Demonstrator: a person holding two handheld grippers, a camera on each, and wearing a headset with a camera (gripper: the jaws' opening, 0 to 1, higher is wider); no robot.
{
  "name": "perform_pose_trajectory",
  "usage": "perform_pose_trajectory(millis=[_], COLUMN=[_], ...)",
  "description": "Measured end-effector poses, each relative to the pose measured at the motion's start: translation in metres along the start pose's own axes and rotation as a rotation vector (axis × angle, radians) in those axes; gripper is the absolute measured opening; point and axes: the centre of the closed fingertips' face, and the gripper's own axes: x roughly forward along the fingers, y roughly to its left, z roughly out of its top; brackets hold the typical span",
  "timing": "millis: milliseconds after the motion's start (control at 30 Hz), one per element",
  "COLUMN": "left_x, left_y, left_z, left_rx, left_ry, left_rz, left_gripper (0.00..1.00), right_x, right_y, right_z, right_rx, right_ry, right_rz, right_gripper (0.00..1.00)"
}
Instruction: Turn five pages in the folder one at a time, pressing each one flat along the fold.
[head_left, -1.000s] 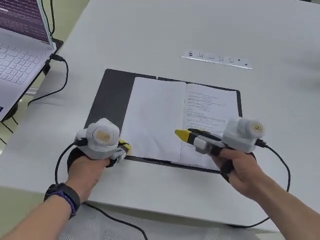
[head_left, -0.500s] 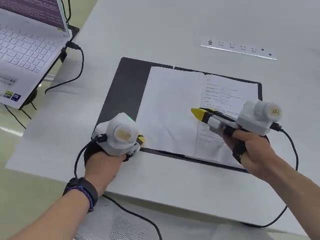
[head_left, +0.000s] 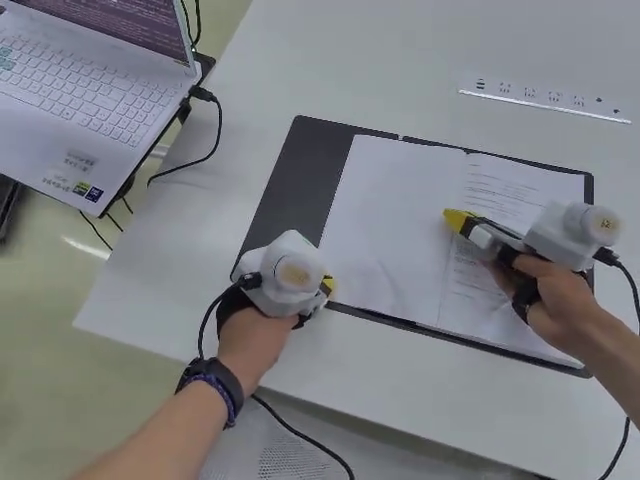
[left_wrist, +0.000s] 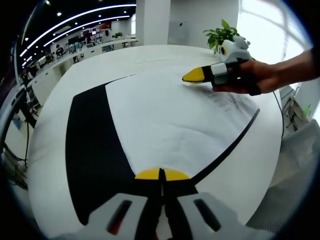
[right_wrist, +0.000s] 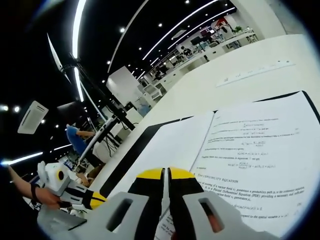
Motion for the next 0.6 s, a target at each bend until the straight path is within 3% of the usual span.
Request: perform_pose_trajectory(millis=[167,300,600], left_x=[0.000,0.000,0.000], left_y=[0.000,0.000,0.000], left_z=[0.000,0.001,0.001], left_rx=[-0.006,-0.006,-0.002], left_ry=[0.001,0.002,0.001], left_rz=[0.003,0.008,0.009], left_gripper=[0.00,0.00,0.00], right_x=[0.004,0.005,0.014], right_y=[0.000,0.000,-0.013], right_z=[-0.005,-0.001,0.017], right_rx=[-0.001,0.006,0.035], right_ry=[0.016,0.002,-0.052], right_rz=[0.006,0.015,-0.018], right_gripper=[0.00,0.00,0.00])
